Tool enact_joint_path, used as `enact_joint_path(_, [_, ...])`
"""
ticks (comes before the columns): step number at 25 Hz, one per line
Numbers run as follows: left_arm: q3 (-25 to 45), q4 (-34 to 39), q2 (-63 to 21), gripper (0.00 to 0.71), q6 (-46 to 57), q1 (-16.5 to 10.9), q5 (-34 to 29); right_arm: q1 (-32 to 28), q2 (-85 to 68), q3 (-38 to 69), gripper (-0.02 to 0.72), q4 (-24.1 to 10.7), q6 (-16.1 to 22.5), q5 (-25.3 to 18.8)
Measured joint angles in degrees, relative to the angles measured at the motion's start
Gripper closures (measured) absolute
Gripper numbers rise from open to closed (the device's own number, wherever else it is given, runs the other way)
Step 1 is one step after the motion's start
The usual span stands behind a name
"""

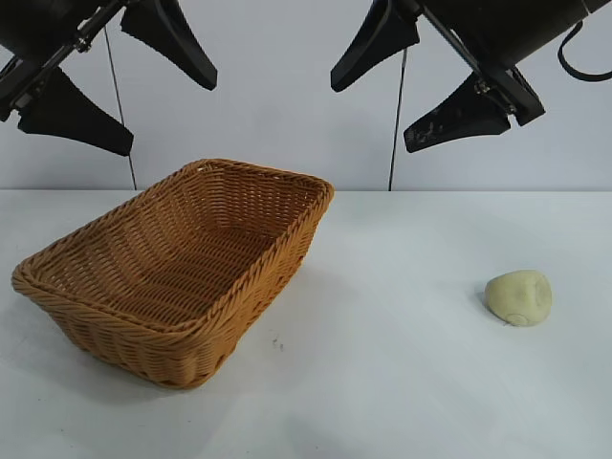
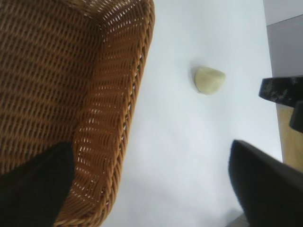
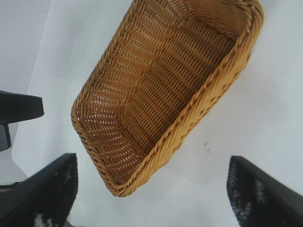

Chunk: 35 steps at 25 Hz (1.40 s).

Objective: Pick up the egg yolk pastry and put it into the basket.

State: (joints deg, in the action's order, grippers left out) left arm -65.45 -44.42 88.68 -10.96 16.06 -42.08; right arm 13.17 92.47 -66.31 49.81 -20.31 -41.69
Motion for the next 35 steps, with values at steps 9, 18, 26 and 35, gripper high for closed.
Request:
enact_joint_path(9, [0.0, 0.0, 0.0, 0.028, 0.0, 0.0, 0.0, 0.0, 0.0, 0.0, 0.113, -0.06, 0.0, 0.01])
enact_joint_path(18, [0.0, 0.0, 0.0, 0.028, 0.0, 0.0, 0.0, 0.0, 0.0, 0.0, 0.113, -0.06, 0.0, 0.01])
enact_joint_path(26, [0.0, -0.13, 0.0, 0.028, 0.0, 0.0, 0.0, 0.0, 0.0, 0.0, 0.113, -0.06, 0.0, 0.06])
enact_joint_path(35, [0.1, 4.14, -2.56, 0.028, 5.0, -2.24, -2.98, 0.0, 0.0, 0.0, 0.113, -0.12, 0.0, 0.06])
